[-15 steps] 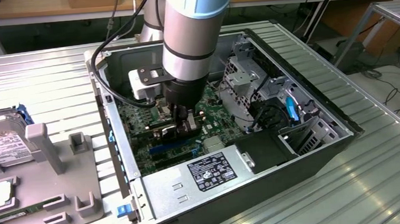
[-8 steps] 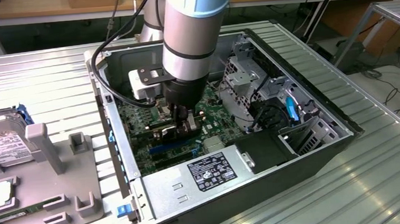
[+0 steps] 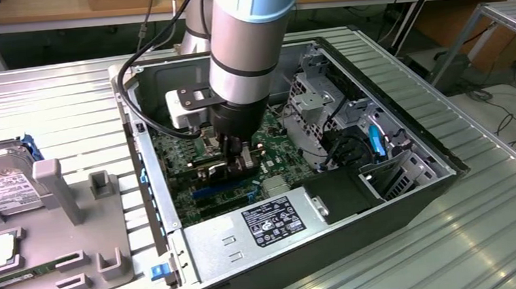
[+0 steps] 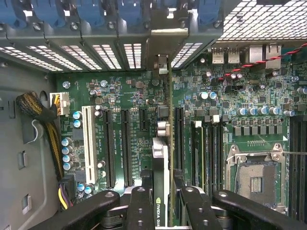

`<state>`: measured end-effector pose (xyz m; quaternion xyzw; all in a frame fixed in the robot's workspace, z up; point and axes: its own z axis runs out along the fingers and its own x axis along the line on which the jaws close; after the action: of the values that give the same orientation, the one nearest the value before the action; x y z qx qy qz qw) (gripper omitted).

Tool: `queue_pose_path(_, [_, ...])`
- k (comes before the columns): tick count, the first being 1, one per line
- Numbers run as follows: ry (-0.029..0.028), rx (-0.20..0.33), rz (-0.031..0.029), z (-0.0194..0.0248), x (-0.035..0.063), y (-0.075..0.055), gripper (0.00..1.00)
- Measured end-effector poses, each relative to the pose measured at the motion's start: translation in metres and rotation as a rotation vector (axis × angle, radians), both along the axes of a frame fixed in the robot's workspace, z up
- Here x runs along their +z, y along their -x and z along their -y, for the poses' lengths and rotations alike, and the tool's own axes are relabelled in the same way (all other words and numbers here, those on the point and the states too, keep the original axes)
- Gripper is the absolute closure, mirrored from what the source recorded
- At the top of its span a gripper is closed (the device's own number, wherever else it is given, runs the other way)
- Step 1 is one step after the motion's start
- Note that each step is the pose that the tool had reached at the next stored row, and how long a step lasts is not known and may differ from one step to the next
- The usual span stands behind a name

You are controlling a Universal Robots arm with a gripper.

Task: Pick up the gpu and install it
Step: 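Insert the gpu into the slot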

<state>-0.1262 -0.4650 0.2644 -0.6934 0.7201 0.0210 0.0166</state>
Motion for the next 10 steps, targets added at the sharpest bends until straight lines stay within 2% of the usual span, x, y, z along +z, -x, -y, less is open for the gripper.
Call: queue_pose_path(10, [0.0009, 0.0, 0.0003, 0.0001, -0.0025, 0.0009, 0.73])
